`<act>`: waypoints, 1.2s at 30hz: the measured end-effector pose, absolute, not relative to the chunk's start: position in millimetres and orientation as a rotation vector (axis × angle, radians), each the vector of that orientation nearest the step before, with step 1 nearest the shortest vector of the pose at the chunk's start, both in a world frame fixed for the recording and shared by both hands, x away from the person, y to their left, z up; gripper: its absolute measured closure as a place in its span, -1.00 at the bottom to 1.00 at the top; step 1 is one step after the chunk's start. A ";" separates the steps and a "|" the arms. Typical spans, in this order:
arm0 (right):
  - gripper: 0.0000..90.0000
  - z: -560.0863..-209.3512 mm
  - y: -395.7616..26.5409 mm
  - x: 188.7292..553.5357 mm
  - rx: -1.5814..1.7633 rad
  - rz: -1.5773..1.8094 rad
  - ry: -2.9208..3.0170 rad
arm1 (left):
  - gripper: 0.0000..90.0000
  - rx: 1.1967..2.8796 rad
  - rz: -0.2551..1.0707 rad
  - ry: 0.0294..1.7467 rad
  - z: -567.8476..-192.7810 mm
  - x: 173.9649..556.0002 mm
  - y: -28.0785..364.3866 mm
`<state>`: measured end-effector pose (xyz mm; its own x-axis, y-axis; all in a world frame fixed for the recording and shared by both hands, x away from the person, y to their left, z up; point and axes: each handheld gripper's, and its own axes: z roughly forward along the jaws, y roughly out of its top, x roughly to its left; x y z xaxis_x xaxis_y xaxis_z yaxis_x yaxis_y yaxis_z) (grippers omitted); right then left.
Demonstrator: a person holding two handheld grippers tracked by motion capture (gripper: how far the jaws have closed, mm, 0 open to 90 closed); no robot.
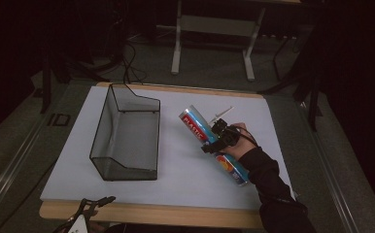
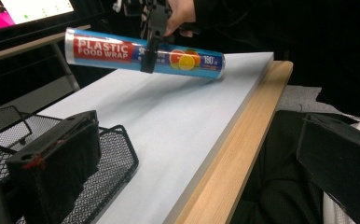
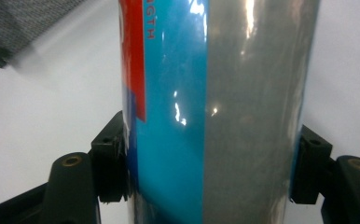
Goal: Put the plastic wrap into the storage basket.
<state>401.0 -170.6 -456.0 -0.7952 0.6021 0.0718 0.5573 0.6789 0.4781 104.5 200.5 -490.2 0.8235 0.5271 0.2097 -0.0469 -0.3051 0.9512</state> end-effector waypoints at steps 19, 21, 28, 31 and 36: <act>-0.30 -413.2 -136.0 392.9 0.995 0.962 2.712 | -0.99 1.803 0.597 0.365 -489.8 103.9 200.4; -0.30 -407.5 -129.5 392.5 1.016 1.004 2.700 | -0.99 1.803 0.597 0.365 -489.8 103.9 200.5; -0.30 -391.7 -111.4 389.8 1.024 1.026 2.657 | -0.99 1.799 0.603 0.363 -489.3 103.5 201.2; -0.30 -385.6 -103.1 388.8 1.045 1.063 2.638 | -0.99 1.796 0.602 0.365 -489.2 103.2 201.2; -0.30 -376.7 -85.7 388.2 1.078 1.124 2.597 | -0.99 1.793 0.601 0.367 -489.2 103.1 201.6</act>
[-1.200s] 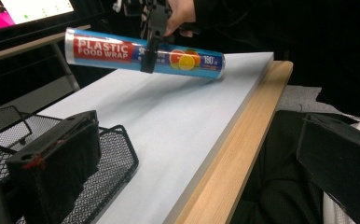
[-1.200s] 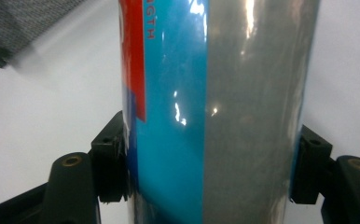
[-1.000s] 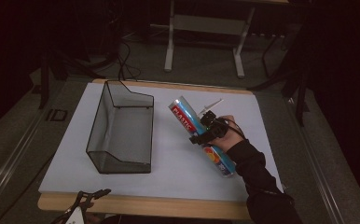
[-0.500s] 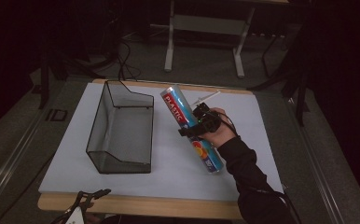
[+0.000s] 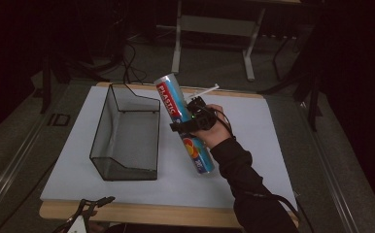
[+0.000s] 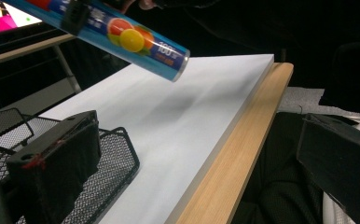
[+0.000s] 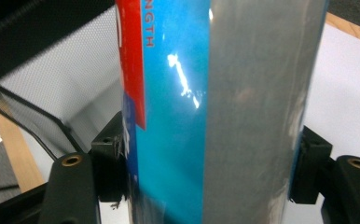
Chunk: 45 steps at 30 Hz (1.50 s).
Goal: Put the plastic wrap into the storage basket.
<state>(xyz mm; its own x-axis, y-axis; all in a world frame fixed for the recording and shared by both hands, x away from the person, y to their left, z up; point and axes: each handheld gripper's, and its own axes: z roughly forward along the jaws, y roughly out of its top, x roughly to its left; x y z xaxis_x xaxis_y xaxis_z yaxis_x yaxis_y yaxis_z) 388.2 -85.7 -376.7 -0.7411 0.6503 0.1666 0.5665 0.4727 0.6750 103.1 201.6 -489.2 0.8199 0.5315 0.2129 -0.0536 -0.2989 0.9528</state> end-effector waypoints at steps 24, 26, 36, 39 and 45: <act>-0.30 -346.1 -41.3 397.8 1.234 1.379 2.356 | -0.99 1.786 0.603 0.363 -488.6 102.6 202.8; -0.30 -346.4 -33.9 400.1 1.270 1.411 2.314 | -0.99 1.786 0.603 0.365 -488.7 102.5 202.7; -0.30 -349.2 0.0 403.4 1.317 1.511 2.221 | -0.99 1.785 0.600 0.362 -488.5 101.9 203.3; -0.30 -352.5 6.9 402.9 1.323 1.513 2.204 | -0.99 1.783 0.599 0.360 -488.5 101.6 203.5; -0.30 -373.8 14.9 406.3 1.425 1.555 2.133 | -0.99 1.784 0.602 0.364 -488.5 101.5 203.8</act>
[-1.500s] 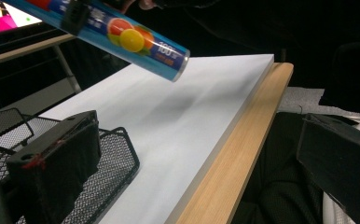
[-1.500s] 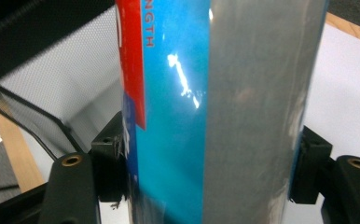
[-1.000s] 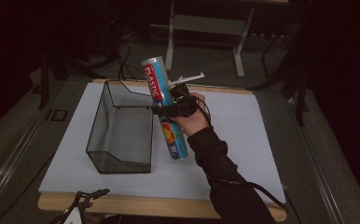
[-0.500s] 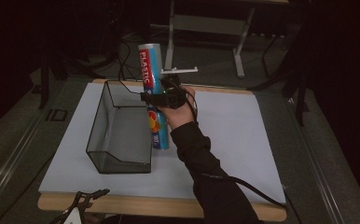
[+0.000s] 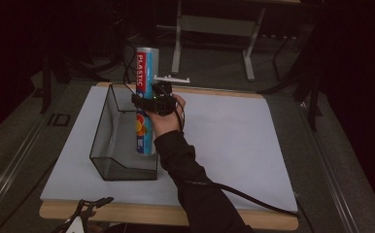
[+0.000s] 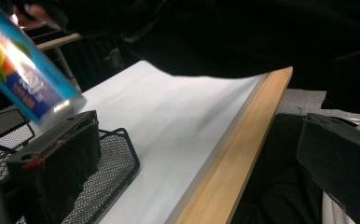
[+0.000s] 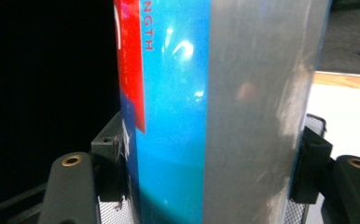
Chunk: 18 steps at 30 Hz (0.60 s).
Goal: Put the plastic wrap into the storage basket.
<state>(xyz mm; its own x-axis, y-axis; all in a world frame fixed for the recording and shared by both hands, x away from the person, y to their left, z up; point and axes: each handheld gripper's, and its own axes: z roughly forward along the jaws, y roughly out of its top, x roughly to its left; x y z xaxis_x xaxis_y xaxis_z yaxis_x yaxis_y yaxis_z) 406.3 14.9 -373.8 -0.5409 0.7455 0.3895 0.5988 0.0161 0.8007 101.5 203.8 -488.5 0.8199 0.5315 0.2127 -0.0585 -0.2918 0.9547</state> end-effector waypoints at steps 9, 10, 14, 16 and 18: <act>-0.30 -417.3 24.3 410.6 1.568 1.482 2.125 | -0.99 1.792 0.601 0.361 -488.7 101.6 203.2; -0.30 -421.9 25.5 410.5 1.577 1.473 2.136 | -0.99 1.792 0.601 0.361 -488.7 101.6 203.5; -0.30 -438.5 29.9 408.6 1.614 1.404 2.161 | -0.99 1.787 0.599 0.360 -488.6 101.0 203.3; -0.30 -446.0 31.8 407.1 1.635 1.375 2.174 | -0.99 1.789 0.598 0.358 -488.7 101.0 203.1; -0.30 -451.7 33.1 406.4 1.647 1.360 2.183 | -0.99 1.792 0.599 0.356 -488.9 101.0 202.9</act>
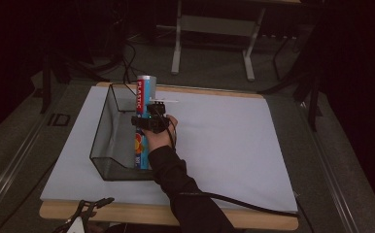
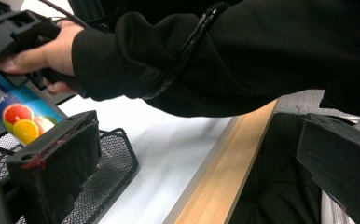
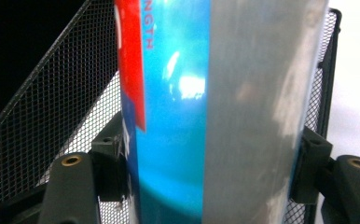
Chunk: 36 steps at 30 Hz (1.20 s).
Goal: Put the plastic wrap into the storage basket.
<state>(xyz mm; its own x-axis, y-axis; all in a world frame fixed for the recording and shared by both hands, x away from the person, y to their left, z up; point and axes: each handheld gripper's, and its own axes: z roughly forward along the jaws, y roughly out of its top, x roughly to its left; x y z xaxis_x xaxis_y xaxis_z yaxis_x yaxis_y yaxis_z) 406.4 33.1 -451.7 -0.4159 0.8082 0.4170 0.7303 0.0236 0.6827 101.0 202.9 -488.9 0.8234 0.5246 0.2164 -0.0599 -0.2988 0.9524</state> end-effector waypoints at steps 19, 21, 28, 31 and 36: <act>-0.35 -469.3 50.0 408.6 1.534 1.155 2.119 | -0.99 1.797 0.593 0.358 -489.1 101.9 202.9; -0.36 -471.6 50.6 410.8 1.547 1.147 2.125 | -0.99 1.798 0.591 0.362 -489.2 102.2 202.9; -0.39 -480.7 54.3 415.9 1.554 1.049 2.129 | -0.99 1.799 0.591 0.361 -489.3 102.2 202.8; -0.40 -486.8 58.9 417.7 1.544 1.016 2.152 | -0.99 1.802 0.592 0.365 -489.3 102.2 203.2; -0.44 -487.3 60.0 419.5 1.507 0.979 2.180 | -0.99 1.799 0.587 0.367 -489.1 102.3 204.1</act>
